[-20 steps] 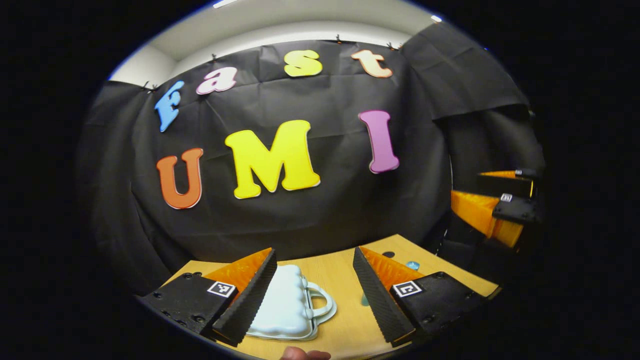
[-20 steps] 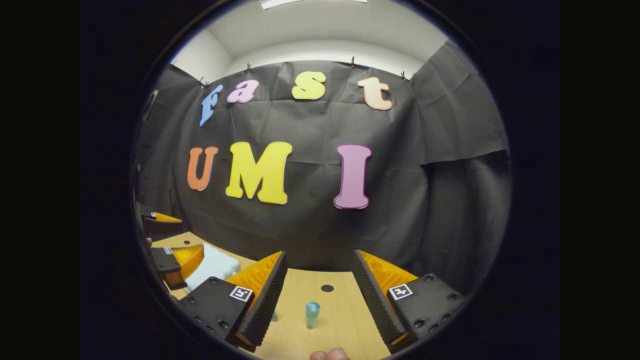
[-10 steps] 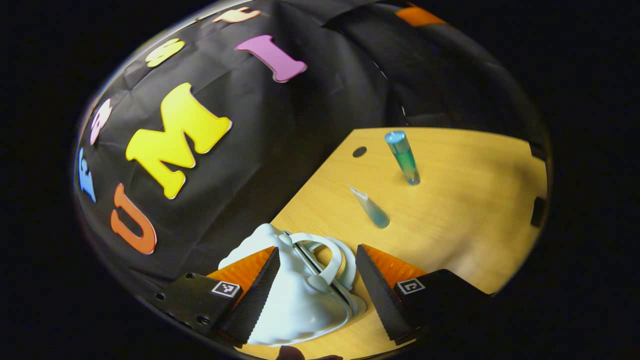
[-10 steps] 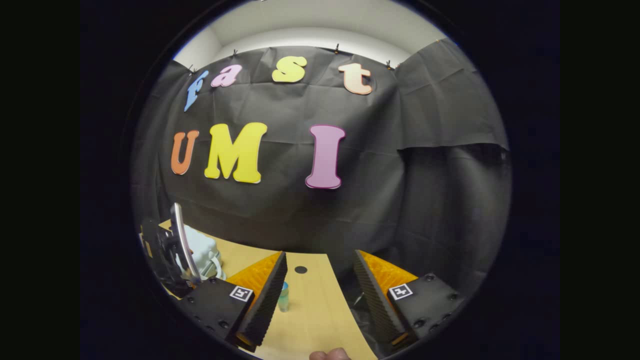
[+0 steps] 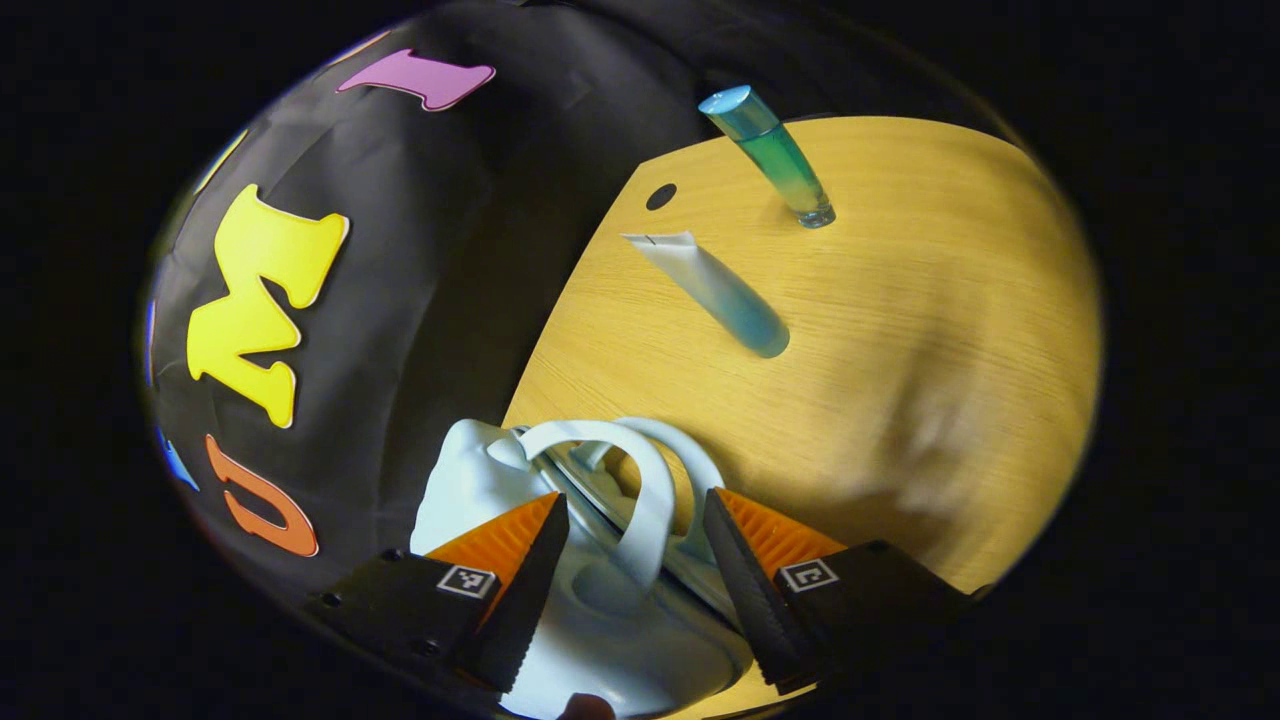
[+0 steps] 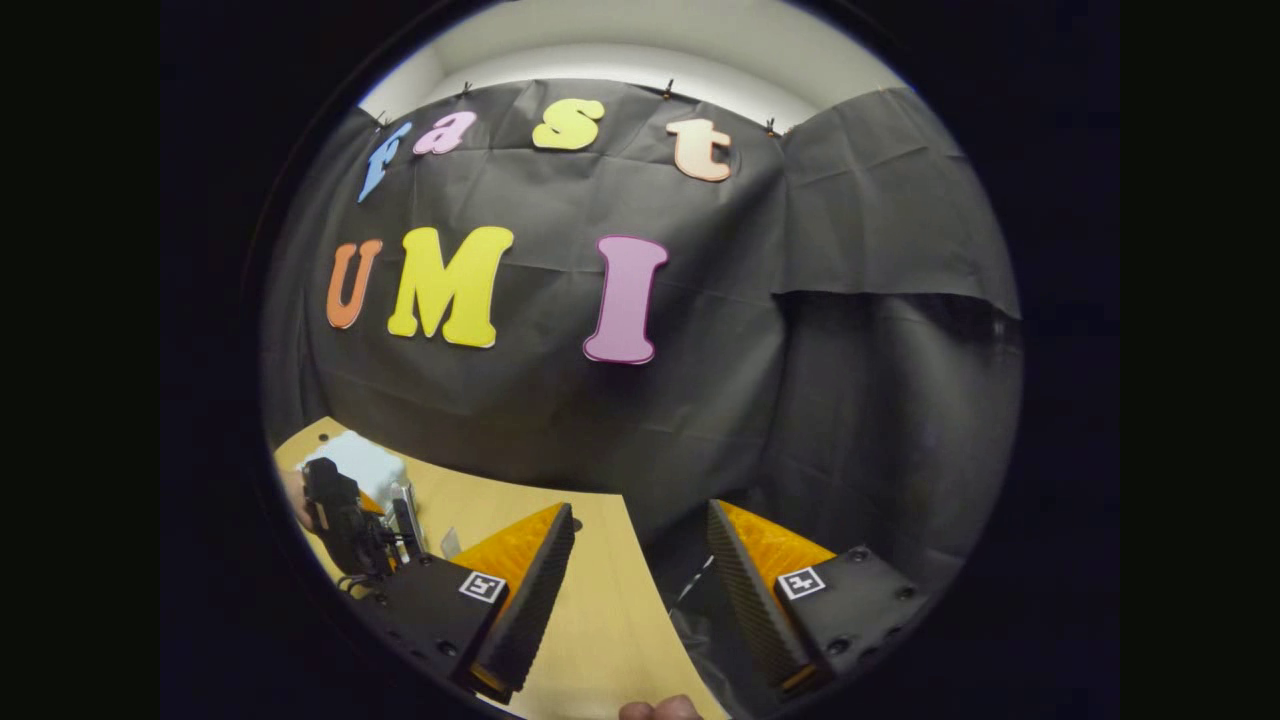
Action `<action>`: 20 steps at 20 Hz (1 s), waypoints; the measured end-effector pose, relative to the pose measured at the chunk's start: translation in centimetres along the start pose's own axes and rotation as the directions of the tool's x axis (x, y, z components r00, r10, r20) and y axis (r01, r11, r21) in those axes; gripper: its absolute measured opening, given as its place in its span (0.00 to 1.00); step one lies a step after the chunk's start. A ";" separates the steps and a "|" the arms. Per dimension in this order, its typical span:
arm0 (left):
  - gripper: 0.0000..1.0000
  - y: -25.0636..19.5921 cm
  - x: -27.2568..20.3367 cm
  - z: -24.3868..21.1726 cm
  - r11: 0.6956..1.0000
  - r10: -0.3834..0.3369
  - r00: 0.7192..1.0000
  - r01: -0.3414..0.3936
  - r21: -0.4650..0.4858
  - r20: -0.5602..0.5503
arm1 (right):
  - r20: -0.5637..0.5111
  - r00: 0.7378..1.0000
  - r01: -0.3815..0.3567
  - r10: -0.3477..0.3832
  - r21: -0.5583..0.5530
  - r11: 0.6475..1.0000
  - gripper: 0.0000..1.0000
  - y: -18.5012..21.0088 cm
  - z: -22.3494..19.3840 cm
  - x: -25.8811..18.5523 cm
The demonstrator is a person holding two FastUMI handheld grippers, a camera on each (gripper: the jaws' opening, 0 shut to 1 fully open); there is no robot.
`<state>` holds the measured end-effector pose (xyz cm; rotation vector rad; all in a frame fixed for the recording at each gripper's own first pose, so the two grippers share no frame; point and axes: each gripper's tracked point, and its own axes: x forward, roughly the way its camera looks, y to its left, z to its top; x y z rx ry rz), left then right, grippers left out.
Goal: First open the suitcase, pack the skin care products into it, and then close the suitcase.
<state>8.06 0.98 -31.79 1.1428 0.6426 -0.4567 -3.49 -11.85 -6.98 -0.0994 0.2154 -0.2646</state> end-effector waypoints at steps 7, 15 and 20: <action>0.59 -0.2 1.5 -0.2 0.998 0.003 0.998 0.002 0.067 -0.069 | 0.000 1.000 0.015 -0.015 -0.013 1.000 0.79 0.2 -0.2 -1.3; 0.12 2.8 -0.7 0.4 0.997 0.071 0.996 -0.070 0.028 -0.047 | 0.024 0.999 0.022 -0.022 -0.004 1.000 0.80 0.9 0.5 -3.0; 0.03 9.2 -5.6 1.1 0.972 0.193 0.980 -0.184 -0.144 0.053 | 0.038 0.999 -0.018 0.017 0.012 1.000 0.80 3.3 1.0 -3.3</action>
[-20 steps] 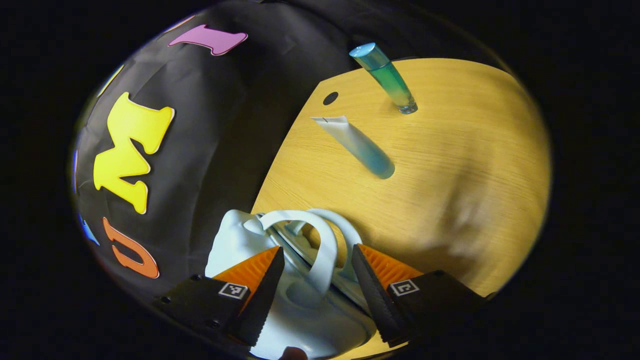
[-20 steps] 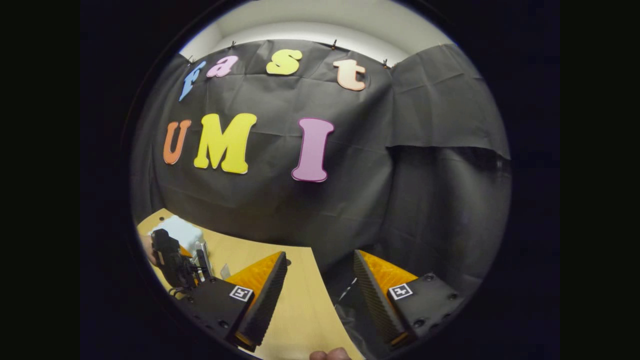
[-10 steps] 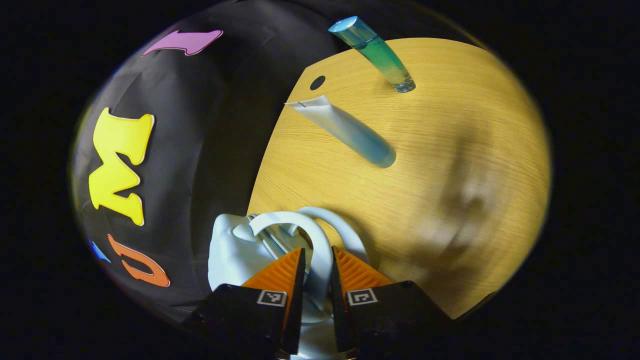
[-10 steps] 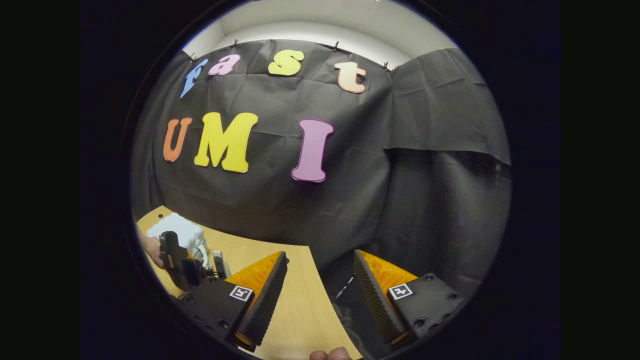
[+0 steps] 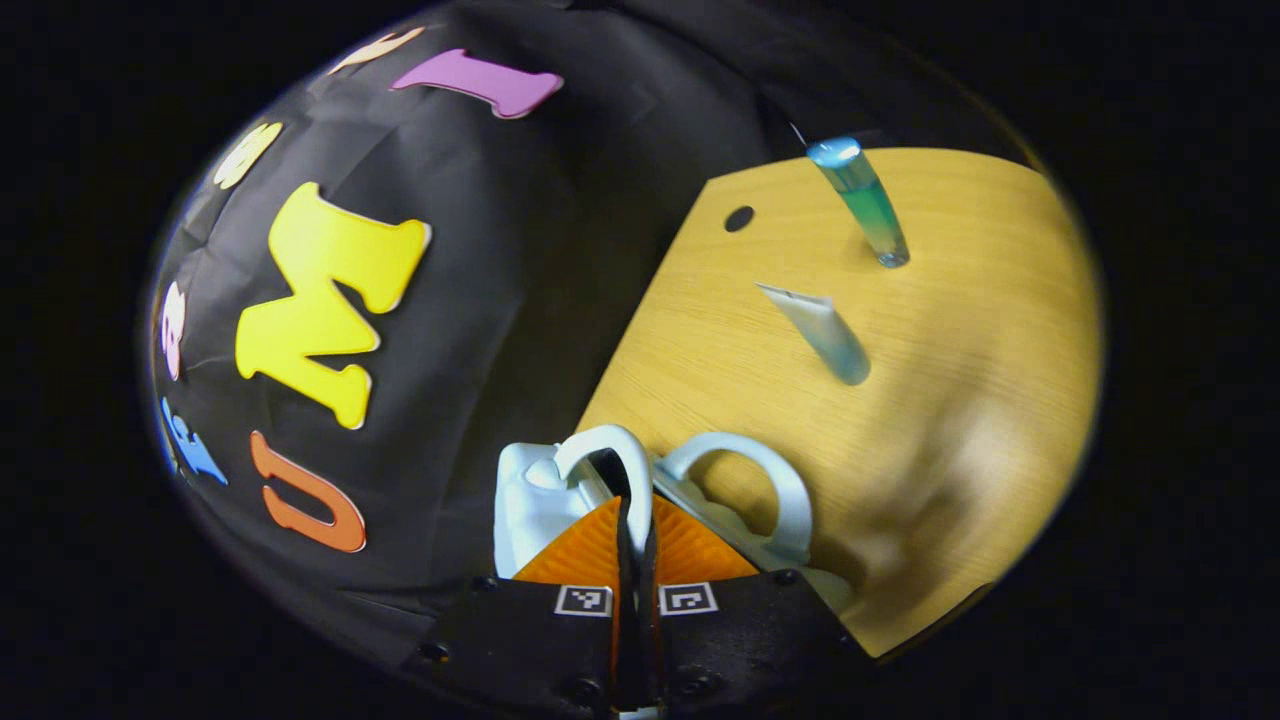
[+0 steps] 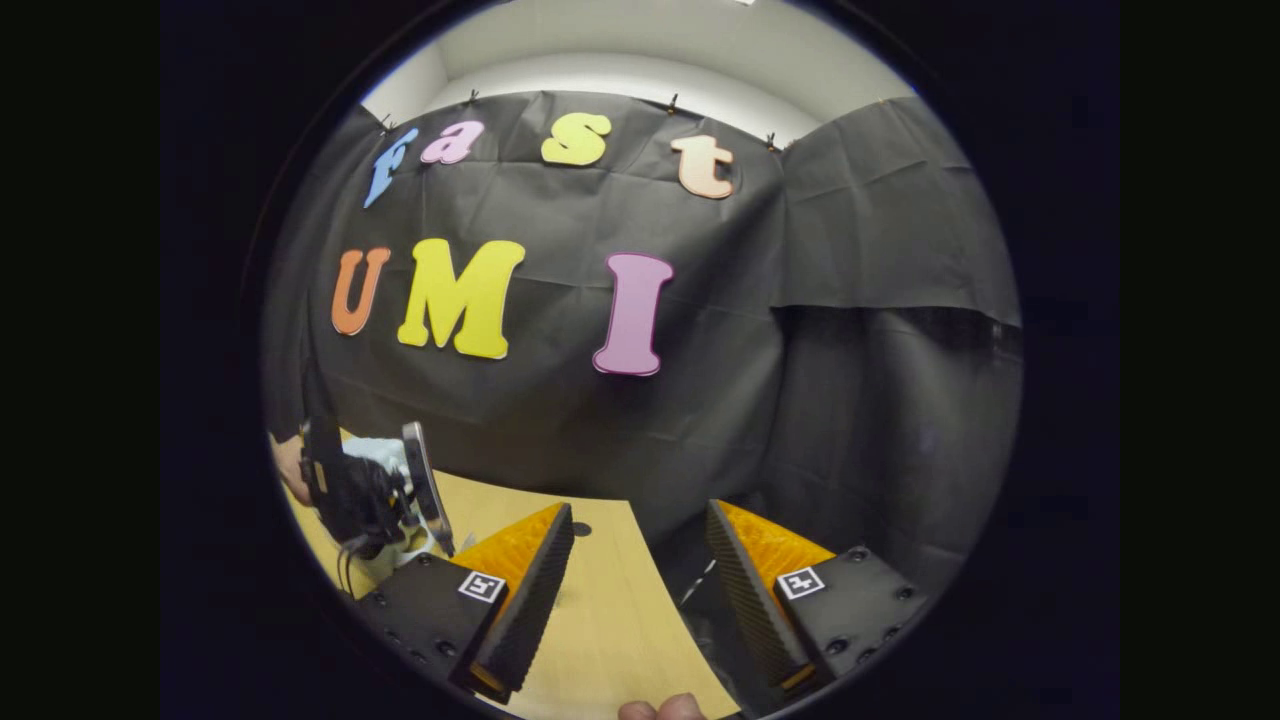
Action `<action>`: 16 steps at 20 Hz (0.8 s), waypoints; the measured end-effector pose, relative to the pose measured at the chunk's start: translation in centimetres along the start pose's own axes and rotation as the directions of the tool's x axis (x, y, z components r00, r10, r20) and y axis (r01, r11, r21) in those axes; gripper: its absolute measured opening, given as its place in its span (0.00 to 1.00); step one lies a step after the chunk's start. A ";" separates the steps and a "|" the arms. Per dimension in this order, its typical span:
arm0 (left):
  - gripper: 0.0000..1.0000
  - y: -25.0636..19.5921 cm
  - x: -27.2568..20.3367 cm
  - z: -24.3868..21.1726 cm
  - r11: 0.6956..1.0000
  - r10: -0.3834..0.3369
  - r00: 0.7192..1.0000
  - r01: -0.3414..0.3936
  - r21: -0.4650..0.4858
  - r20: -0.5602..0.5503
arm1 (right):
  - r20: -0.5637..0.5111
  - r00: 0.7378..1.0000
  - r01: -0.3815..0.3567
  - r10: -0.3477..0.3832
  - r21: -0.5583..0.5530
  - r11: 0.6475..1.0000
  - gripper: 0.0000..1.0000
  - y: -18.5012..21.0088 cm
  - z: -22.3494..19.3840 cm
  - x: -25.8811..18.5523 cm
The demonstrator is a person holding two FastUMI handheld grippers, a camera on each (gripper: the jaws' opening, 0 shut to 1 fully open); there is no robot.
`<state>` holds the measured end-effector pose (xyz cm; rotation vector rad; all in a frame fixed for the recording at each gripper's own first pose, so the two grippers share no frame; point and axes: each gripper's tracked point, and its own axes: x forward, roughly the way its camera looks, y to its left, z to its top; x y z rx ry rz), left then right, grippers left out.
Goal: First open the suitcase, pack the skin care products into it, and then close the suitcase.
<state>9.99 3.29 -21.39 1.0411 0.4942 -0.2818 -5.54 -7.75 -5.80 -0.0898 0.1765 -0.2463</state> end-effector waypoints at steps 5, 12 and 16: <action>0.03 10.6 -4.2 -3.2 0.974 0.117 0.992 -0.106 -0.199 0.040 | 0.030 0.996 -0.087 0.088 -0.010 0.996 0.80 4.5 1.5 1.0; 0.03 21.9 -5.4 -16.8 0.798 0.255 0.967 -0.226 -0.559 -0.027 | 0.009 0.983 -0.183 0.183 -0.013 0.983 0.80 10.3 2.4 3.5; 0.03 24.2 -3.0 -26.2 0.687 0.249 0.964 -0.240 -0.686 -0.088 | -0.019 0.978 -0.206 0.206 -0.042 0.978 0.80 11.6 2.3 4.1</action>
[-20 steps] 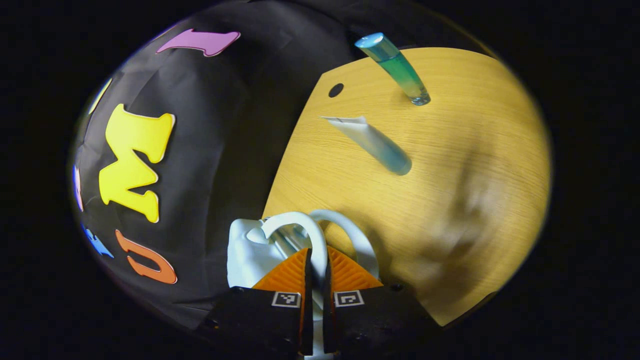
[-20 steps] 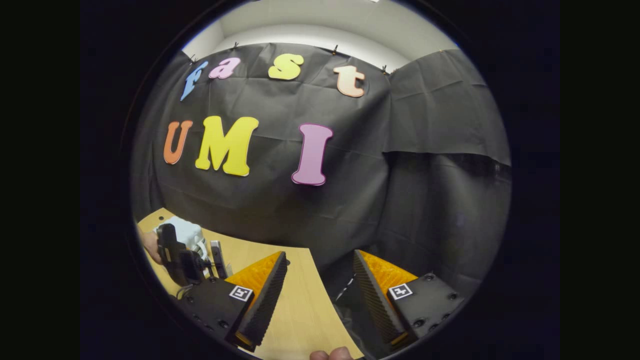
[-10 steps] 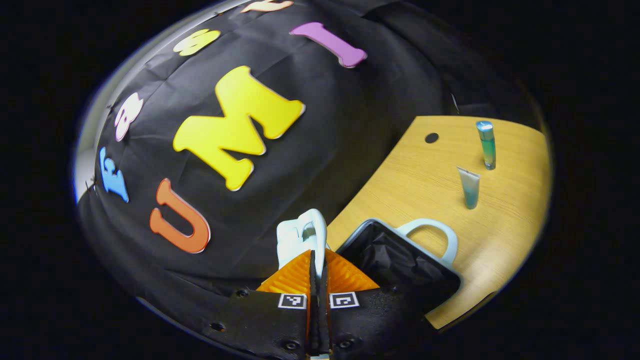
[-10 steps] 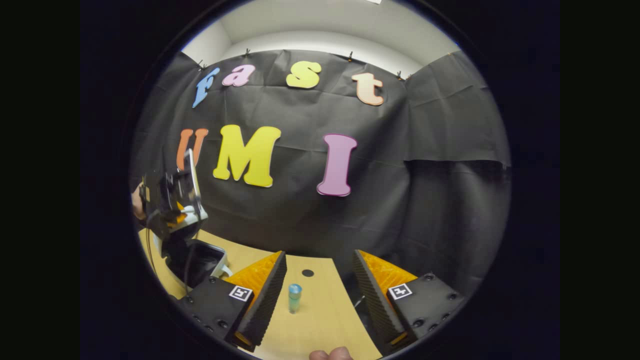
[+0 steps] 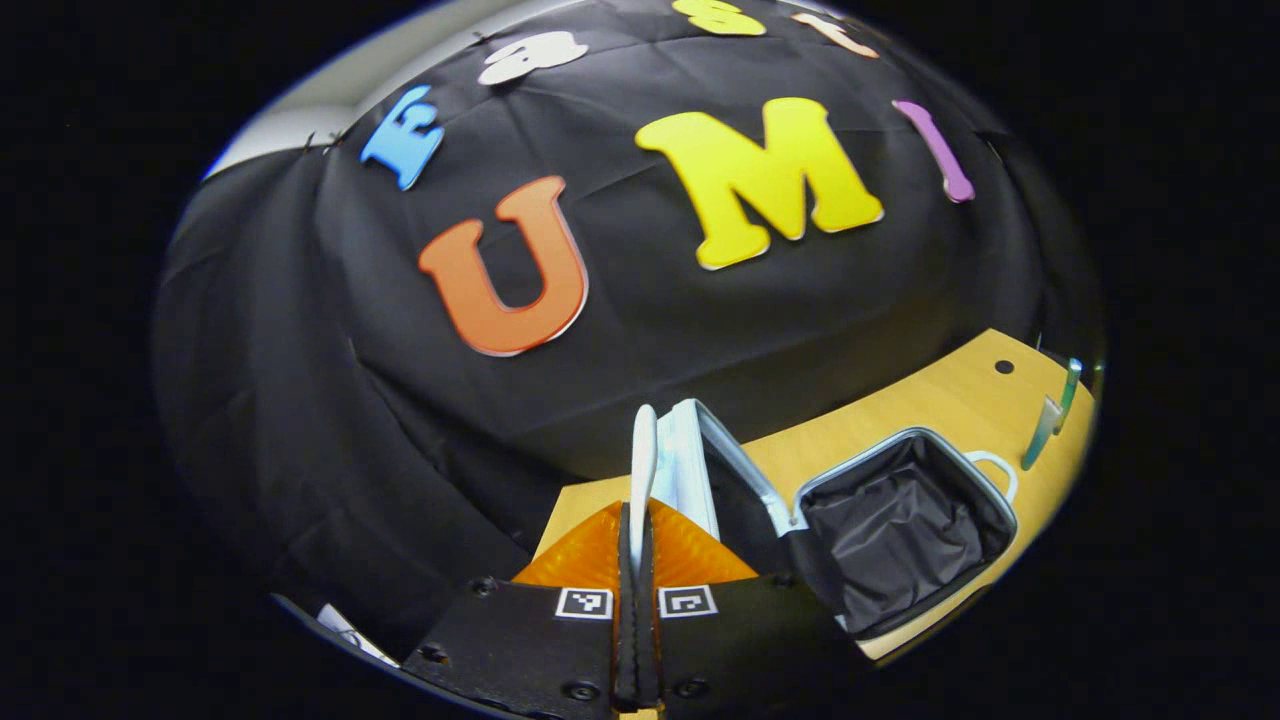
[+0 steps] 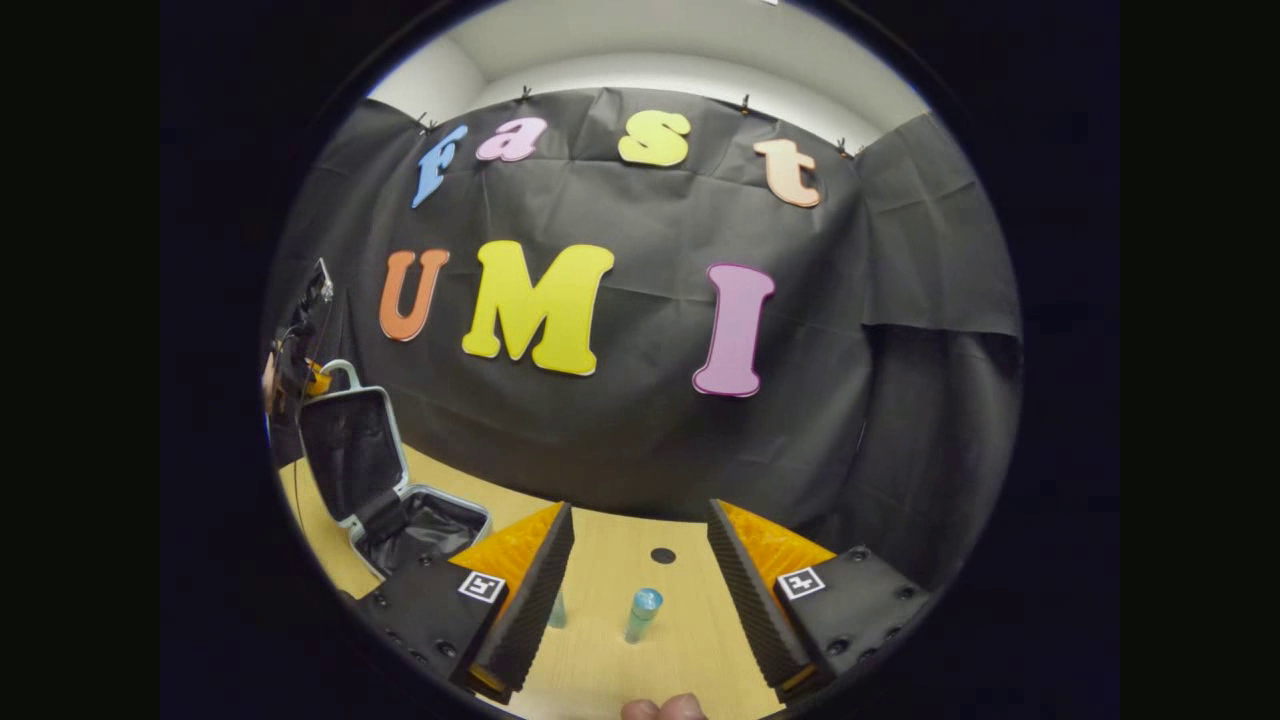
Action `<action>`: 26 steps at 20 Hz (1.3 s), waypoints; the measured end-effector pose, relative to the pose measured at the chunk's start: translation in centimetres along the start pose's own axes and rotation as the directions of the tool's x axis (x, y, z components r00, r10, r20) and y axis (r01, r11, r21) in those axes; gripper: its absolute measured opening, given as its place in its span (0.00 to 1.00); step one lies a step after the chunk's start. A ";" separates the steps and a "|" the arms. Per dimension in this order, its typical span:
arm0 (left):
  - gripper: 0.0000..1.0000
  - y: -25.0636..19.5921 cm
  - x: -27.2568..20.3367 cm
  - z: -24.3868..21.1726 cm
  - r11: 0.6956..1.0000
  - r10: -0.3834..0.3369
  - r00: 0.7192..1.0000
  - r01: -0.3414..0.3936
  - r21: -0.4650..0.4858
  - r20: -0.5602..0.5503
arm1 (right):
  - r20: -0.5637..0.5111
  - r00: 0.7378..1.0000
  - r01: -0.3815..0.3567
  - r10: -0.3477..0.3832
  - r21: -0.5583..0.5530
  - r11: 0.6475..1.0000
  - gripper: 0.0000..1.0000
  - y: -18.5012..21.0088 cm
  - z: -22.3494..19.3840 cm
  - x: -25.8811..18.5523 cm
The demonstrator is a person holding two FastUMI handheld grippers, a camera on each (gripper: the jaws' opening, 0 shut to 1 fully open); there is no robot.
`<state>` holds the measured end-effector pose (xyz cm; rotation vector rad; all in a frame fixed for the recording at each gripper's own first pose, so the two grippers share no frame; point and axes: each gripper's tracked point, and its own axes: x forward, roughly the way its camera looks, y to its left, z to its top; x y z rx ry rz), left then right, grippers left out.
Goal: First open the suitcase, pack the skin care products into it, and then close the suitcase.
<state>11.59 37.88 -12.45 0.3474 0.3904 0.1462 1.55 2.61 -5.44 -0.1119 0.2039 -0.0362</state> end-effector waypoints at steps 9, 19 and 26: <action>0.04 4.2 8.8 -17.9 0.944 -0.072 0.986 0.018 -0.329 -0.153 | -0.069 0.996 0.048 -0.053 -0.076 0.996 0.80 -1.2 -0.4 0.7; 0.41 2.7 11.8 -24.7 0.862 -0.128 0.970 0.006 -0.507 -0.206 | -0.074 0.997 0.019 -0.029 -0.120 0.993 0.80 0.9 -0.3 0.6; 0.95 5.5 6.7 -15.9 0.883 -0.007 0.999 -0.014 -0.468 -0.044 | -0.082 0.997 0.000 -0.005 -0.057 0.998 0.80 1.2 -0.9 1.0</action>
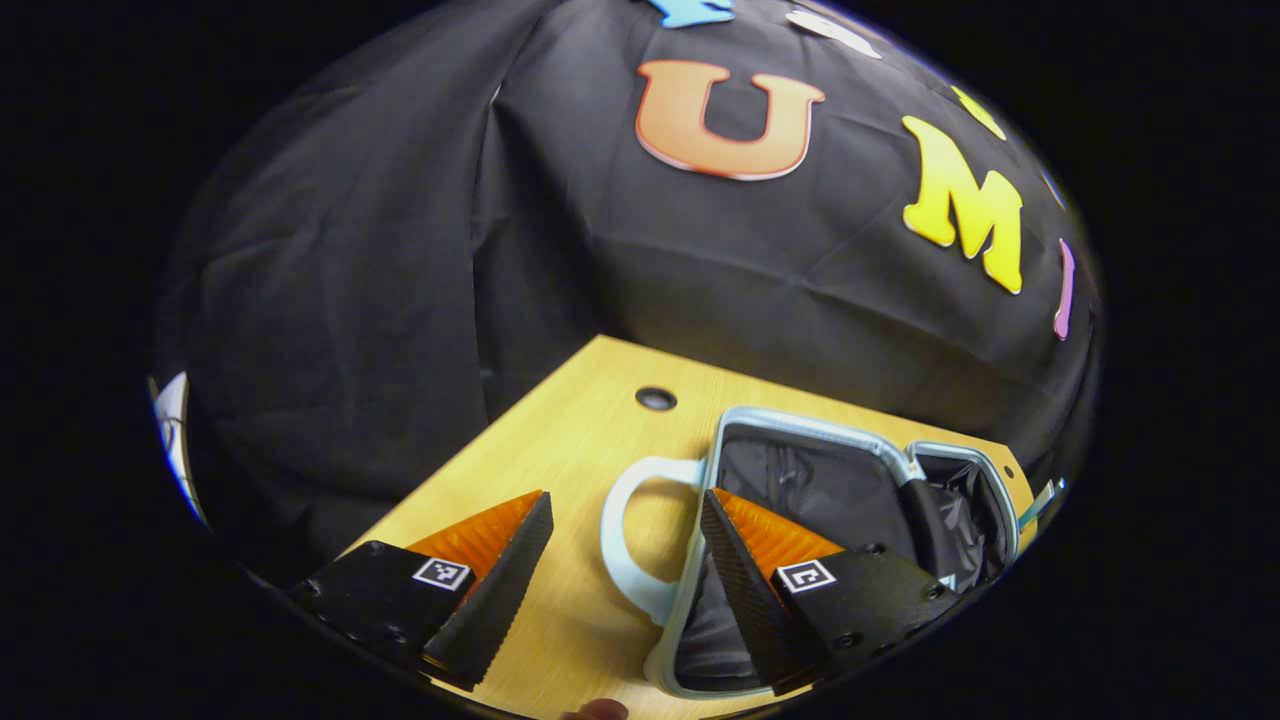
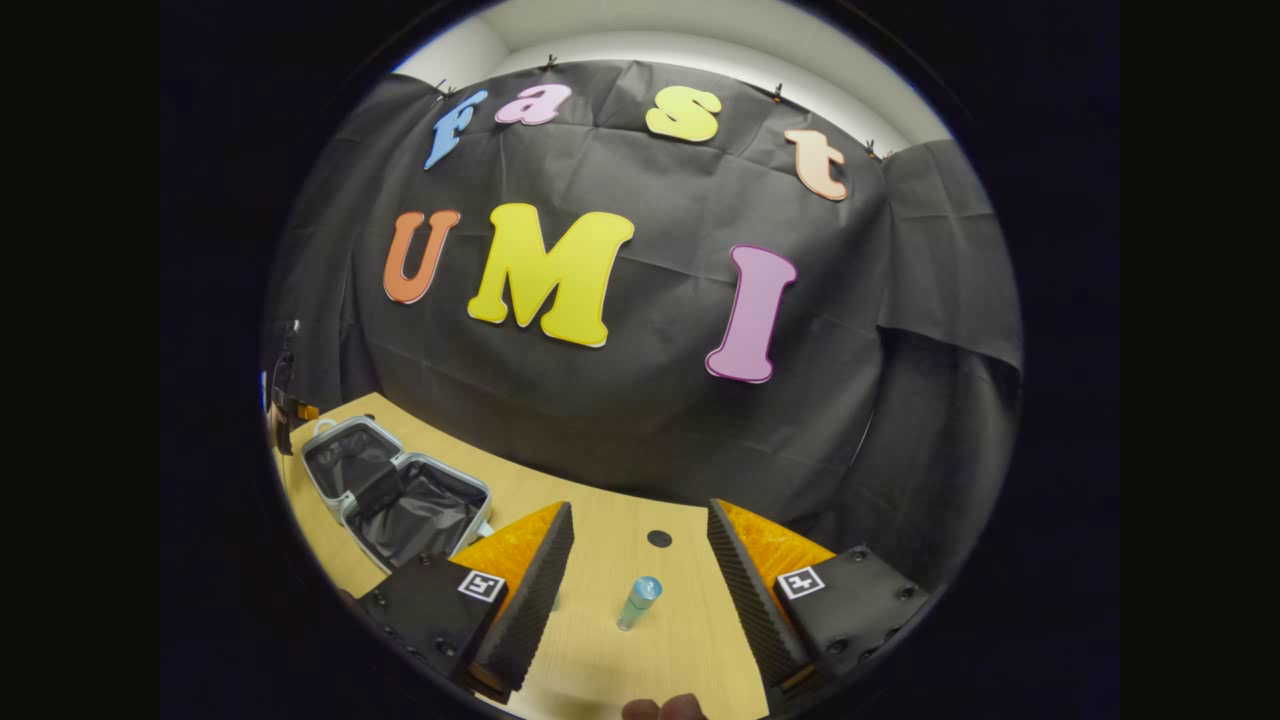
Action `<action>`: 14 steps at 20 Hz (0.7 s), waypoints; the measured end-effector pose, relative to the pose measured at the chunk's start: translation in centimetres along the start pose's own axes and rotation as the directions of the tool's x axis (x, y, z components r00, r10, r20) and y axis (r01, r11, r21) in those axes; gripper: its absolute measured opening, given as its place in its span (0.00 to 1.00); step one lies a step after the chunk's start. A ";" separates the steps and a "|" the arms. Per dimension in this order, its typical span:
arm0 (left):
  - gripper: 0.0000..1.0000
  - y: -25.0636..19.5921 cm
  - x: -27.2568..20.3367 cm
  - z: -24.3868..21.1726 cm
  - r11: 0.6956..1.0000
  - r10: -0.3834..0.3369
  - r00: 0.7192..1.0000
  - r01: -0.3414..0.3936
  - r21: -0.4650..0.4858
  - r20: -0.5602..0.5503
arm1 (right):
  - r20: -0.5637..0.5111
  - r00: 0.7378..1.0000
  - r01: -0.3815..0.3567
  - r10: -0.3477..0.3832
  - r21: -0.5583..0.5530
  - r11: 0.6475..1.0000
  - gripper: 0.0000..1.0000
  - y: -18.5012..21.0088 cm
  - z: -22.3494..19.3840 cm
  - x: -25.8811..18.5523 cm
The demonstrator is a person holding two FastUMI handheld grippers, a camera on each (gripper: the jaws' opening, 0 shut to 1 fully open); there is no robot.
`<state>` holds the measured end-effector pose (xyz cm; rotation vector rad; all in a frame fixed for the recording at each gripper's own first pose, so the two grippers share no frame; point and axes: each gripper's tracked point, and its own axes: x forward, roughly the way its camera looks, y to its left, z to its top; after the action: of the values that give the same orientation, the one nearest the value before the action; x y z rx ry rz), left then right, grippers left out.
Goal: First open the suitcase, pack the skin care products into it, and then close the suitcase.
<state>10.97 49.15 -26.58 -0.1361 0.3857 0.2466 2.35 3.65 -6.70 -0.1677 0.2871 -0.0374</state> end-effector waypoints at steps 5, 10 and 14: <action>0.97 -10.1 -12.1 16.8 0.987 -0.066 0.888 -0.009 0.161 0.456 | 0.030 0.999 -0.016 0.014 0.055 0.998 0.80 -0.9 0.1 -0.4; 0.97 -20.8 -20.4 18.5 0.975 -0.112 0.855 -0.003 0.221 0.506 | 0.041 0.999 0.007 -0.011 0.099 0.995 0.80 -4.3 -1.8 -1.1; 0.97 -30.4 -24.5 15.4 0.958 -0.194 0.866 0.066 0.278 0.462 | 0.068 0.998 -0.007 -0.001 0.113 0.994 0.80 -6.6 -2.8 -2.6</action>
<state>2.39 17.49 -0.42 0.1541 -0.0987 0.0872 -1.07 -3.10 -7.51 -0.0554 0.2167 -0.0450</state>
